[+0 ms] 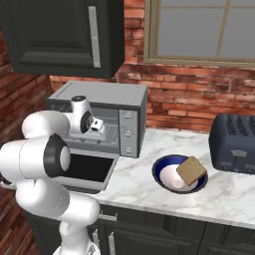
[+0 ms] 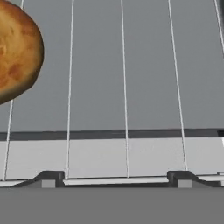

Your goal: Pick up the heated bread from the toaster oven and place it in the bowl. Then move the bread bowl to the dining counter.

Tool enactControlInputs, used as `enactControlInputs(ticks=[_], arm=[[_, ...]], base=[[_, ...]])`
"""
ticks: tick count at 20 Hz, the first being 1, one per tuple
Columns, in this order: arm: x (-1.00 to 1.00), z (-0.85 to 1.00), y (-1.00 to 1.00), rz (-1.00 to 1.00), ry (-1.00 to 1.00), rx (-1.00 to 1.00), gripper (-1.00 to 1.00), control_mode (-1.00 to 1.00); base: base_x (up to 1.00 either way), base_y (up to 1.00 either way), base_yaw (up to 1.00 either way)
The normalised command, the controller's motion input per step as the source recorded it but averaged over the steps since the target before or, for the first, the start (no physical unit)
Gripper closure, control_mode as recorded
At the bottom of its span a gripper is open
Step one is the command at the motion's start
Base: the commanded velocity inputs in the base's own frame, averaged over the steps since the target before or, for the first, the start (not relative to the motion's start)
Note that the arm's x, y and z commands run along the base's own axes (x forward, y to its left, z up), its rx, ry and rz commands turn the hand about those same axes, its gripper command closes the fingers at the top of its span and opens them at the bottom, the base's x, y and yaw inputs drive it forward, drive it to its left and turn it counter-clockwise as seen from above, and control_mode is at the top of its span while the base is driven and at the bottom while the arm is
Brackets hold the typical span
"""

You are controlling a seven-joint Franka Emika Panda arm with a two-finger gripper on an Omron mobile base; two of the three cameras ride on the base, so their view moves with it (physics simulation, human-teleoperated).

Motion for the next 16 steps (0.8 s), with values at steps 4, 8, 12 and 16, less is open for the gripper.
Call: enactControlInputs(ticks=[4,8,12,16], arm=[[-1.00,-0.56,0.00,-0.03,0.13,0.00,-1.00,-1.00],[-1.00,-0.54,0.00,-0.02,0.12,0.00,-1.00,-1.00],[-1.00,-0.50,0.00,-0.01,0.13,0.00,-1.00,-1.00],[-1.00,-0.43,0.07,0.00,0.15,0.00,-1.00,-1.00]], base=[[0.00,0.00,0.00],[0.00,0.00,0.00],[0.00,0.00,0.00],[0.00,0.00,0.00]])
